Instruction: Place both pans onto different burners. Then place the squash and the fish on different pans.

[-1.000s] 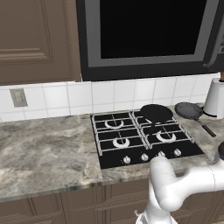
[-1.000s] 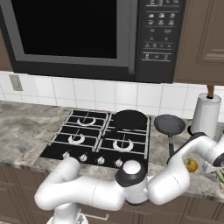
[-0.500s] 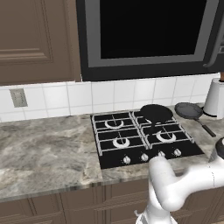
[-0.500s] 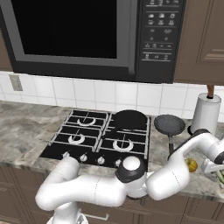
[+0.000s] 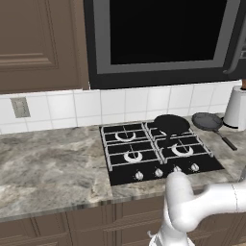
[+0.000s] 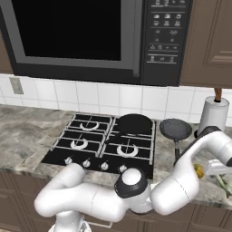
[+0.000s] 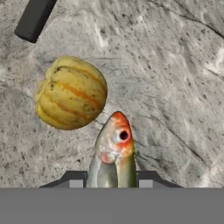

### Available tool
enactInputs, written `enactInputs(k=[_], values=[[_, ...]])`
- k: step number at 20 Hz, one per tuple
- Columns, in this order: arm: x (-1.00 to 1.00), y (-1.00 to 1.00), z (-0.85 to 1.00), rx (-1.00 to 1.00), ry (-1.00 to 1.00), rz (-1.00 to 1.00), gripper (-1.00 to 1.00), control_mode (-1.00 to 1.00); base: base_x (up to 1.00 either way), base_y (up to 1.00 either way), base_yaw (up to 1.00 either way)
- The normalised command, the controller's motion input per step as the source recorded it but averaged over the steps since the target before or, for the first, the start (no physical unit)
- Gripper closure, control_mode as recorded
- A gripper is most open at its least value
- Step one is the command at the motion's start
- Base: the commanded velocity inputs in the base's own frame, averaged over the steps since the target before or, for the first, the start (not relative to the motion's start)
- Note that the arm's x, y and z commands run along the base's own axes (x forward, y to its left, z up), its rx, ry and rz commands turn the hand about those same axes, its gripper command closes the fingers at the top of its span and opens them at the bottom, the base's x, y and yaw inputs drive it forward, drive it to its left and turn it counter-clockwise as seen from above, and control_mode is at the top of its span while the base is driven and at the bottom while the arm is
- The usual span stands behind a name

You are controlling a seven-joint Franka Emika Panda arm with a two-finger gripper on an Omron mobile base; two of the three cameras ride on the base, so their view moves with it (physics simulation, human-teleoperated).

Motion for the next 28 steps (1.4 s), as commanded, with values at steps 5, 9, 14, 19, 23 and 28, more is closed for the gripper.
enactInputs(k=[5,9,14,19,23,28], values=[[-0.21,0.90,0.14,-0.08,-0.08,0.00,1.00,-1.00,0.00,0.00,0.00],[-0.10,0.76,0.13,-0.17,-0.09,0.00,1.00,-1.00,0.00,0.00,0.00],[-0.07,0.52,0.18,-0.19,-0.19,-0.03,1.00,-1.00,0.00,0.00,0.00],[0.00,0.10,0.30,-0.13,-0.16,-0.04,1.00,-1.00,0.00,0.00,0.00],[0.04,0.07,0.20,-0.10,-0.07,-0.02,1.00,-1.00,0.00,0.00,0.00],[0.33,0.14,0.05,-0.03,-0.01,0.00,1.00,-1.00,0.00,0.00,0.00]])
